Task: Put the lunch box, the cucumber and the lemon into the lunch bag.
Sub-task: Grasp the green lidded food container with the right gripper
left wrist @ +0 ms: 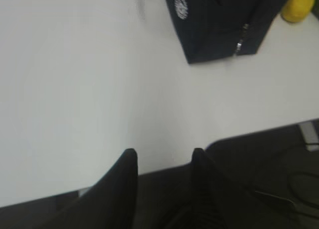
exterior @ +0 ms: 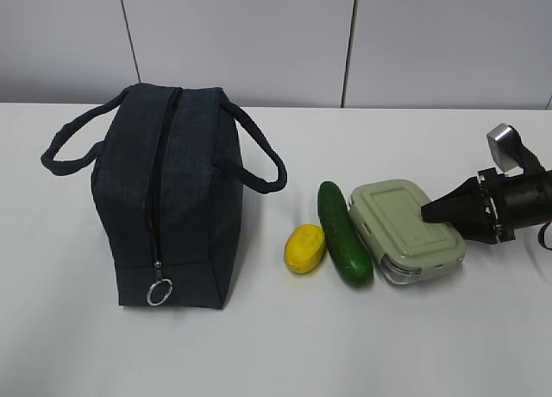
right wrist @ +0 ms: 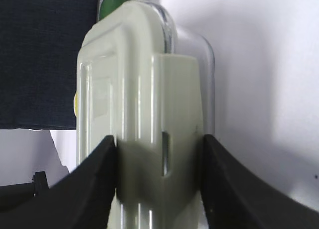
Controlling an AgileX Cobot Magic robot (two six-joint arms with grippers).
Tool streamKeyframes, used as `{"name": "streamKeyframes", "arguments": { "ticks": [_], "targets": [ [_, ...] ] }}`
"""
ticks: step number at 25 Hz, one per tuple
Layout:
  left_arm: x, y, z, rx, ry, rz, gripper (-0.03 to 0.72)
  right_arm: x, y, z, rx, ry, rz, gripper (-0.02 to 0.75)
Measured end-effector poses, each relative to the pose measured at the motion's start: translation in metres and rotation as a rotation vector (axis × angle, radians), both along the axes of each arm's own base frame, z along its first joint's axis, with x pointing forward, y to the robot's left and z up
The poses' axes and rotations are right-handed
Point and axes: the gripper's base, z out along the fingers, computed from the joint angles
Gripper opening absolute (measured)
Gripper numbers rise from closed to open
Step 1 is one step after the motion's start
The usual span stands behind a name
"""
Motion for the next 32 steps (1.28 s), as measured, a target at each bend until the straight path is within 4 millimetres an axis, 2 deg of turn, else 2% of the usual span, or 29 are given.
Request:
{"name": "streamKeyframes", "arguments": {
  "ticks": [5, 10, 14, 18, 25, 32],
  "targets": [
    [0.055, -0.011, 0.011, -0.131, 0.208, -0.028, 0.239, 0.0, 0.0, 0.0, 0.0, 0.0, 0.0, 0.374],
    [0.102, -0.011, 0.019, -0.144, 0.244, -0.006, 0.239, 0.0, 0.0, 0.0, 0.001, 0.0, -0.001, 0.373],
    [0.119, -0.013, 0.014, -0.171, 0.253, -0.019, 0.239, 0.0, 0.0, 0.0, 0.001, 0.0, -0.001, 0.373],
    [0.139, -0.023, 0.008, -0.268, 0.253, -0.087, 0.246, 0.0, 0.0, 0.0, 0.003, 0.0, 0.0, 0.373],
    [0.175, -0.032, -0.014, -0.366, 0.277, -0.149, 0.344, 0.0, 0.0, 0.0, 0.003, 0.0, 0.0, 0.372],
    [0.198, -0.034, -0.027, -0.41, 0.233, -0.138, 0.36, 0.0, 0.0, 0.0, 0.003, 0.0, 0.0, 0.372]
  ]
}}
